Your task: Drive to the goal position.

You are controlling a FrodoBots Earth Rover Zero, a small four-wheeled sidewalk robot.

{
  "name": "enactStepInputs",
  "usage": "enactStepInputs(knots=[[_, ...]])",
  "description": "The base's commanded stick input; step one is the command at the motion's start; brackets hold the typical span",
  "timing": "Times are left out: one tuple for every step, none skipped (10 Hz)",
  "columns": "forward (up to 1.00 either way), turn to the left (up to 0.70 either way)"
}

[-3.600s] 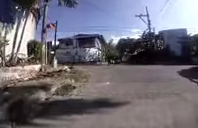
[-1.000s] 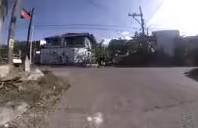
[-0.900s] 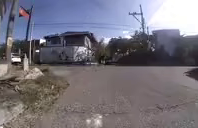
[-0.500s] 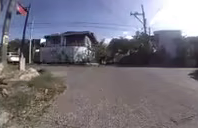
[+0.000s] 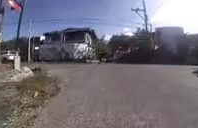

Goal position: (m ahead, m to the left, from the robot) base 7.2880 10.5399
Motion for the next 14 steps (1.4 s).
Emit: enactStepInputs(knots=[[0.7,-0.03],[0.7,-0.03],[0.7,-0.03],[0.7,-0.03],[0.7,-0.03],[0.7,-0.03],[0.7,-0.03],[0.7,-0.03],[0.7,-0.03],[0.7,-0.03],[0.7,-0.03],[0.7,-0.03],[0.7,-0.02],[0.7,-0.02]])
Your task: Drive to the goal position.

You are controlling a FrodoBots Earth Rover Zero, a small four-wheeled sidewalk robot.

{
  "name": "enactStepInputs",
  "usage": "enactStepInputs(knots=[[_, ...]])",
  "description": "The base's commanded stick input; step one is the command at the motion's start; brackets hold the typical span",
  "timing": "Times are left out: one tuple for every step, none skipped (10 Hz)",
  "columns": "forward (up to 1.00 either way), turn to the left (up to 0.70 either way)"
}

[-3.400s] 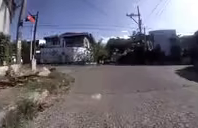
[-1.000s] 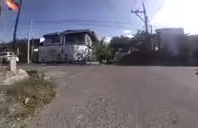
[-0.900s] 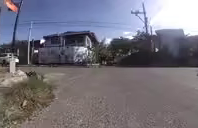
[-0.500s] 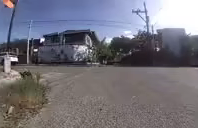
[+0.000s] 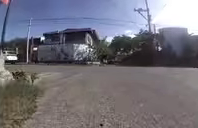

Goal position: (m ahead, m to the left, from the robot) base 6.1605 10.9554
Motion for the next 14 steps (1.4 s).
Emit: enactStepInputs(knots=[[0.7,-0.01],[0.7,-0.01],[0.7,0.0],[0.7,0.0],[0.7,0.0],[0.7,0.1],[0.7,0.28],[0.7,0.35],[0.7,0.35],[0.7,0.35],[0.7,0.35],[0.7,0.35],[0.7,0.35],[0.7,0.35]])
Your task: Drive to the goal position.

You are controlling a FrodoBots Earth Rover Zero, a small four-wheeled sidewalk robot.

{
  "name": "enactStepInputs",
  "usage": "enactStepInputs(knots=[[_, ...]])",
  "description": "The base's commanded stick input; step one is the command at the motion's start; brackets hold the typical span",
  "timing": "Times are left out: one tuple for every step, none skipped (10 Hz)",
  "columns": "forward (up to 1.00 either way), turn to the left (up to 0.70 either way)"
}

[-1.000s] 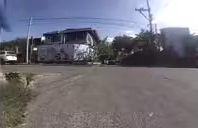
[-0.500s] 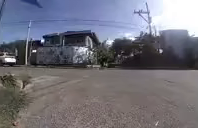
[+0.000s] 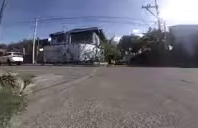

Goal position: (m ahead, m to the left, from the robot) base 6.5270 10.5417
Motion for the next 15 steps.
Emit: enactStepInputs(knots=[[0.7,0.35],[0.7,0.35],[0.7,0.35],[0.7,0.35],[0.7,0.33],[0.7,0.3],[0.7,0.26],[0.7,0.23],[0.7,0.19],[0.7,0.16],[0.7,0.12],[0.7,0.09],[0.7,0.05],[0.7,0.02],[0.7,0.0]])
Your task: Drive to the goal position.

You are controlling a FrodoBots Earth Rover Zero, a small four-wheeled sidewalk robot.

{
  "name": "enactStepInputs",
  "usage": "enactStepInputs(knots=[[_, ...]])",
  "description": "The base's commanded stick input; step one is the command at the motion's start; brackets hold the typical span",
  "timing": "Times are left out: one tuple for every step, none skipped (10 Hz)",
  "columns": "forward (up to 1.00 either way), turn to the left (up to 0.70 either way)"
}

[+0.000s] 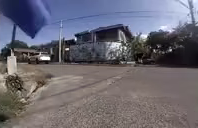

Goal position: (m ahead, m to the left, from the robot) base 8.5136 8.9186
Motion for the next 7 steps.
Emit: enactStepInputs(knots=[[0.7,0.0],[0.7,0.0],[0.7,0.0],[0.7,0.0],[0.7,0.0],[0.7,0.0],[0.7,0.0]])
